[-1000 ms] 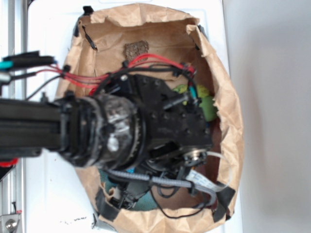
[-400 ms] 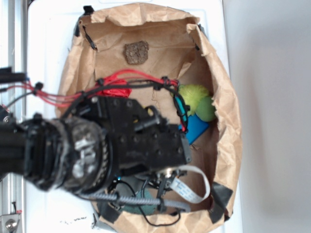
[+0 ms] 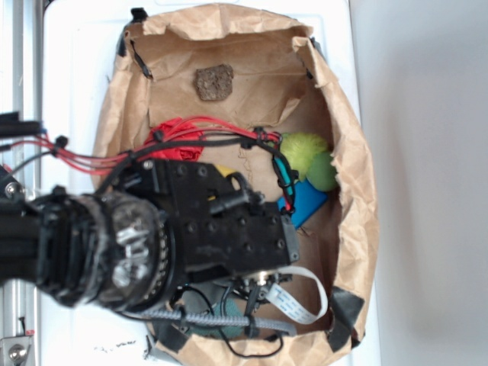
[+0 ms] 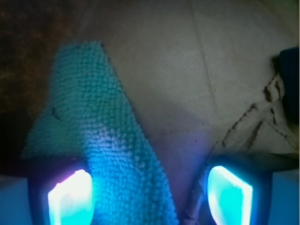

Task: Grab the blue cloth.

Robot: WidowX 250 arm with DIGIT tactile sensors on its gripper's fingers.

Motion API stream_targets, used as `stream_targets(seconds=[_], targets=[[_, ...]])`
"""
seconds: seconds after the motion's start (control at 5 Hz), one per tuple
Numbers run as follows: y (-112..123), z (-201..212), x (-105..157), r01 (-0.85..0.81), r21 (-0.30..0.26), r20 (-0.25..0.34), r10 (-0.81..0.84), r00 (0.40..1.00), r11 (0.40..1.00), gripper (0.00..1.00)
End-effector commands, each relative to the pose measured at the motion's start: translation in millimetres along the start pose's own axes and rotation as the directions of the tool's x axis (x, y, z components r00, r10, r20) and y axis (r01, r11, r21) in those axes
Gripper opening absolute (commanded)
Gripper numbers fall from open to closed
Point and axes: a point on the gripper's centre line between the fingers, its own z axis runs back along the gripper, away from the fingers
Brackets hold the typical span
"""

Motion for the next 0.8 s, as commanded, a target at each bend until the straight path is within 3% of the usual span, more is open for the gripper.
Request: stream_targets(seconds=[0.0,0.6], targets=[[-6.2,3.9,5.2,0.018,0.007,0.028,-0.018,0.999,1.0,0.0],[-6.2,6.2,4.3,0.019,0.004,0.037,-0.019,0.999,1.0,0.0]])
